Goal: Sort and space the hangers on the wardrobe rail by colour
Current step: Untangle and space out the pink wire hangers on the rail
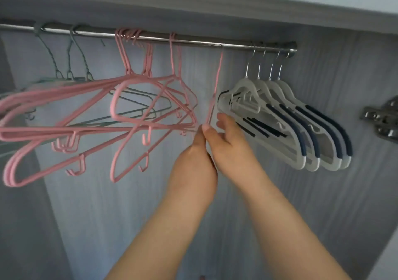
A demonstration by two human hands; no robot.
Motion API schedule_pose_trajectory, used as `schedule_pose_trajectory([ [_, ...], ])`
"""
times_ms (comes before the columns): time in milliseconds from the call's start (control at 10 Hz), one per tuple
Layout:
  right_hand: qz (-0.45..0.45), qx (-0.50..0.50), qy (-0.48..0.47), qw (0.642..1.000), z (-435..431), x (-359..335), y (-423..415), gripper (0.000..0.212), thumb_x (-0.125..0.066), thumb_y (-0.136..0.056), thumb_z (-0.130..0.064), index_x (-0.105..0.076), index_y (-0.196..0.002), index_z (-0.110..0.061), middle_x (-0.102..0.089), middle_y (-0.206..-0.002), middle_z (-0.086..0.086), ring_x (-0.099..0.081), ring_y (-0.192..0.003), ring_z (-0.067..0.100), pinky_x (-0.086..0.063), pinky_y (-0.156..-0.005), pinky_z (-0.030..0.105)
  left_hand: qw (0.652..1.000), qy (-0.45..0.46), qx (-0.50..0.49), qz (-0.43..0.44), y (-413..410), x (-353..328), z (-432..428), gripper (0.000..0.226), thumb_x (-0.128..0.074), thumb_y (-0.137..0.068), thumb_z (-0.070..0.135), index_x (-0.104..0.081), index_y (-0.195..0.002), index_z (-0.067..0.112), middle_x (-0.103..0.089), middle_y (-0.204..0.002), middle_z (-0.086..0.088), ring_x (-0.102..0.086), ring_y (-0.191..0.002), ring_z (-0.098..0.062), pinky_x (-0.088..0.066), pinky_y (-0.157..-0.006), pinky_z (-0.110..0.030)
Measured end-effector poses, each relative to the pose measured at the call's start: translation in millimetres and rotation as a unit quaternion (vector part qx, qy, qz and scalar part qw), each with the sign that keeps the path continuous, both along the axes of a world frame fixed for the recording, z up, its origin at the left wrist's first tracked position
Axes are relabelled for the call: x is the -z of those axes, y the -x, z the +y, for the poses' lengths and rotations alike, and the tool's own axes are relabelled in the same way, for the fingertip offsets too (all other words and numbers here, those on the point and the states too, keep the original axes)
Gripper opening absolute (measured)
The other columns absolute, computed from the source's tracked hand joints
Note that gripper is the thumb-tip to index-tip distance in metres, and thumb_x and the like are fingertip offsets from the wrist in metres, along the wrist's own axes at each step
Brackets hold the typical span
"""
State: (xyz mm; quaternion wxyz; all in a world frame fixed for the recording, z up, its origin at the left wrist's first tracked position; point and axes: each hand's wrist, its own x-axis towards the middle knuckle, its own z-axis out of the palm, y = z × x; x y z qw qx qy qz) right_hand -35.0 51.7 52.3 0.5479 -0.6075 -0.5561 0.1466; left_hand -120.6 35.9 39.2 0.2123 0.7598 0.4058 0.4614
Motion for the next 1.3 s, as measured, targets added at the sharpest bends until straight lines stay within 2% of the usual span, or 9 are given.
schedule_pose_trajectory([
  [100,0.098,-0.071,0.022,0.992,3.3,5.8,-9.1,0.034,-0.047,-0.093,-0.029,-0.053,-0.123,-0.013,-0.063,-0.108,0.007,-0.061,-0.099,0.016,-0.049,-0.094,0.034,0.999,-0.030,-0.008,-0.011,-9.9,13.3,0.8,0.037,-0.035,-0.089,0.002,-0.034,-0.125,0.005,-0.046,-0.084,-0.004,-0.057,-0.085,-0.033,-0.033,-0.063,-0.027],
  [200,0.142,-0.098,-0.031,0.985,4.9,5.0,-13.4,0.019,-0.049,-0.092,-0.014,-0.061,-0.081,-0.023,-0.069,-0.086,0.016,-0.062,-0.076,0.014,-0.053,-0.073,0.022,0.998,-0.034,-0.010,-0.046,-16.3,20.1,4.0,0.034,-0.035,-0.089,0.004,-0.033,-0.123,0.007,-0.051,-0.086,-0.008,-0.058,-0.082,-0.035,-0.038,-0.062,-0.031],
  [400,0.189,-0.119,-0.045,0.974,15.4,-12.3,-22.3,0.019,-0.047,-0.092,-0.001,-0.057,-0.105,-0.009,-0.060,-0.068,0.004,-0.061,-0.047,0.000,-0.054,-0.053,0.012,0.994,-0.057,0.023,-0.091,-24.0,36.5,17.2,0.017,-0.033,-0.093,0.016,-0.030,-0.106,0.026,-0.056,-0.079,-0.002,-0.056,-0.068,-0.020,-0.044,-0.059,-0.036],
  [500,0.191,-0.117,-0.054,0.973,18.6,-14.6,-18.1,0.017,-0.045,-0.093,-0.001,-0.057,-0.095,-0.013,-0.058,-0.066,0.003,-0.058,-0.042,-0.001,-0.053,-0.050,0.011,0.990,-0.087,0.037,-0.103,-19.2,47.8,16.4,0.026,-0.038,-0.091,0.019,-0.031,-0.112,0.033,-0.056,-0.091,0.008,-0.055,-0.082,-0.007,-0.046,-0.071,-0.023],
  [600,0.204,-0.114,-0.073,0.969,18.7,-12.1,-10.9,0.026,-0.043,-0.094,-0.003,-0.058,-0.083,-0.021,-0.055,-0.062,0.001,-0.054,-0.039,0.000,-0.050,-0.047,0.012,0.988,-0.098,0.041,-0.117,-12.6,64.0,8.4,0.039,-0.036,-0.087,0.029,-0.033,-0.126,0.033,-0.050,-0.113,0.021,-0.047,-0.106,0.006,-0.035,-0.085,-0.003],
  [800,0.259,-0.152,-0.112,0.947,11.4,-21.7,-3.6,0.020,-0.044,-0.094,-0.003,-0.061,-0.097,-0.012,-0.057,-0.062,0.001,-0.055,-0.039,0.000,-0.050,-0.046,0.012,0.981,-0.147,0.100,-0.081,-9.7,74.2,-1.8,0.056,-0.029,-0.088,0.032,-0.009,-0.140,0.038,-0.030,-0.128,0.045,-0.033,-0.120,0.015,-0.020,-0.094,0.002],
  [1000,0.300,-0.069,-0.102,0.946,37.3,-28.2,-16.1,0.021,-0.041,-0.095,-0.004,-0.059,-0.106,-0.001,-0.055,-0.067,0.004,-0.054,-0.035,0.001,-0.049,-0.043,0.012,0.980,-0.136,0.109,-0.097,-14.7,62.4,19.9,0.054,-0.042,-0.090,0.016,-0.022,-0.139,0.024,-0.044,-0.120,0.027,-0.040,-0.110,0.022,-0.027,-0.090,0.004],
  [1200,0.285,-0.025,-0.060,0.956,46.6,-4.1,-31.4,0.023,-0.046,-0.094,-0.011,-0.059,-0.111,0.000,-0.056,-0.071,0.003,-0.054,-0.038,0.002,-0.050,-0.044,0.013,0.987,-0.066,0.117,-0.094,-24.7,89.1,34.4,0.070,-0.054,-0.083,-0.002,-0.022,-0.130,0.040,-0.057,-0.116,0.016,-0.052,-0.107,0.010,-0.035,-0.089,-0.001],
  [1300,0.232,0.008,-0.043,0.972,43.2,2.4,-30.9,0.031,-0.046,-0.094,-0.015,-0.052,-0.120,0.002,-0.061,-0.103,0.018,-0.065,-0.079,0.021,-0.057,-0.074,0.022,0.987,-0.047,0.110,-0.111,-27.4,96.0,36.5,0.060,-0.050,-0.085,-0.002,-0.030,-0.133,0.027,-0.061,-0.118,0.006,-0.052,-0.109,0.008,-0.038,-0.093,-0.006],
])
